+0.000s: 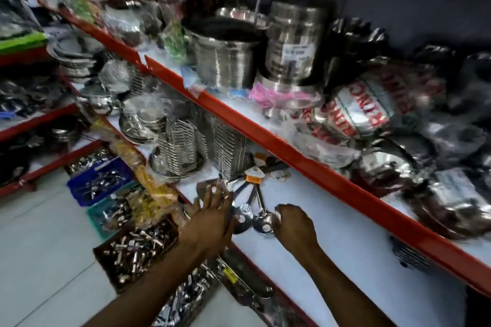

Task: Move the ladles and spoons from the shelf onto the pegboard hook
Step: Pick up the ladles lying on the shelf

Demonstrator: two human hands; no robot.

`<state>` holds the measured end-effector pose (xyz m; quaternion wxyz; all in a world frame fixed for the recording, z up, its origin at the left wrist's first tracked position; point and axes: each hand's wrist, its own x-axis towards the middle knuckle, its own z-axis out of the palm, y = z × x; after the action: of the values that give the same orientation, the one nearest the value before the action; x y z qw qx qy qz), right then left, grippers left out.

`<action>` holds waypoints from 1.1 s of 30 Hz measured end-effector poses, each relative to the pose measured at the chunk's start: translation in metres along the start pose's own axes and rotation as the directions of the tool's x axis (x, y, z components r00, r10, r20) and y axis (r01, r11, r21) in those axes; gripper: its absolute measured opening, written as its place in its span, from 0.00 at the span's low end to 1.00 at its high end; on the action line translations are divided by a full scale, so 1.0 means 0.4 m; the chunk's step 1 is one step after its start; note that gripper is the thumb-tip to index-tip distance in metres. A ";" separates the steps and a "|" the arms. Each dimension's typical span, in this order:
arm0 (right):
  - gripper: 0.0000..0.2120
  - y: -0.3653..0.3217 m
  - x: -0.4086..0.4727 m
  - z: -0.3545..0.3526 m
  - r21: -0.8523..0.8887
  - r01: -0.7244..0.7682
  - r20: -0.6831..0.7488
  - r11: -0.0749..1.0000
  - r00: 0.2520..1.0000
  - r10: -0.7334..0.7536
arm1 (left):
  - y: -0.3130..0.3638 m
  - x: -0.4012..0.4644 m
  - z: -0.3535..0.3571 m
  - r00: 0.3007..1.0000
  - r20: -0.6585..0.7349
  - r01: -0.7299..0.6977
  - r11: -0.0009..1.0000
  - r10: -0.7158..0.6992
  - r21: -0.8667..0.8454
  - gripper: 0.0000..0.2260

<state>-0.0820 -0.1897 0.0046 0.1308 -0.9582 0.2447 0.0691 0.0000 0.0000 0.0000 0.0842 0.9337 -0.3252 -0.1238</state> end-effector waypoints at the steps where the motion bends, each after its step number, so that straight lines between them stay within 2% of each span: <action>1: 0.07 -0.007 0.040 0.016 0.056 -0.027 -0.022 0.998 0.999 0.029 | -0.008 0.022 0.007 1.000 0.013 -0.011 1.000 0.011 0.011 0.31; 3: 0.11 -0.029 0.118 0.051 0.124 -0.097 -0.021 0.987 0.995 0.100 | -0.028 0.071 0.022 0.999 0.016 -0.032 0.999 0.032 0.025 0.29; 8: 0.18 -0.082 0.206 0.095 0.086 -0.186 0.055 0.979 0.982 0.182 | -0.061 0.138 0.057 0.997 0.049 -0.067 0.997 0.065 0.047 0.30; 11: 0.15 -0.093 0.231 0.105 0.046 -0.225 0.035 0.973 0.974 0.223 | -0.070 0.160 0.065 0.995 0.076 -0.068 0.998 0.068 0.005 0.29; 18: 0.26 -0.075 0.261 0.082 0.051 -0.302 0.094 0.952 0.950 0.296 | -0.060 0.220 0.071 0.996 0.012 -0.087 0.991 0.089 -0.102 0.24; 20: 0.23 -0.054 0.264 0.061 0.119 -0.321 0.126 0.940 0.944 0.306 | -0.039 0.245 0.079 0.998 -0.019 -0.066 0.969 0.063 -0.238 0.19; 22: 0.17 -0.030 0.251 0.032 0.194 -0.320 0.186 0.927 0.940 0.286 | -0.005 0.263 0.076 1.000 0.017 -0.005 0.923 0.013 -0.384 0.13; 26: 0.16 0.033 0.196 -0.003 0.144 -0.306 0.091 0.941 0.951 0.296 | 0.059 0.308 0.099 0.992 0.050 0.128 0.844 -0.120 -0.521 0.07; 28: 0.16 0.064 0.151 -0.023 0.152 -0.327 0.142 0.933 0.941 0.307 | 0.085 0.329 0.126 0.987 0.058 0.155 0.822 -0.147 -0.548 0.09; 31: 0.14 0.123 0.084 -0.039 0.228 -0.382 0.084 0.896 0.924 0.372 | 0.105 0.347 0.174 0.980 0.043 0.188 0.817 -0.196 -0.546 0.19; 32: 0.13 0.141 0.063 -0.036 0.250 -0.406 0.066 0.879 0.913 0.403 | 0.101 0.366 0.211 0.977 0.068 0.206 0.796 -0.204 -0.569 0.21; 33: 0.13 0.160 0.044 -0.025 0.275 -0.429 0.056 0.860 0.900 0.431 | 0.052 0.429 0.346 0.966 0.093 0.249 0.773 -0.240 -0.584 0.20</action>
<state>-0.0971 -0.2547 -0.0034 0.2453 -0.8514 0.4600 0.0576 0.0781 -0.1345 -0.1574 0.3516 0.8942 -0.1470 -0.2349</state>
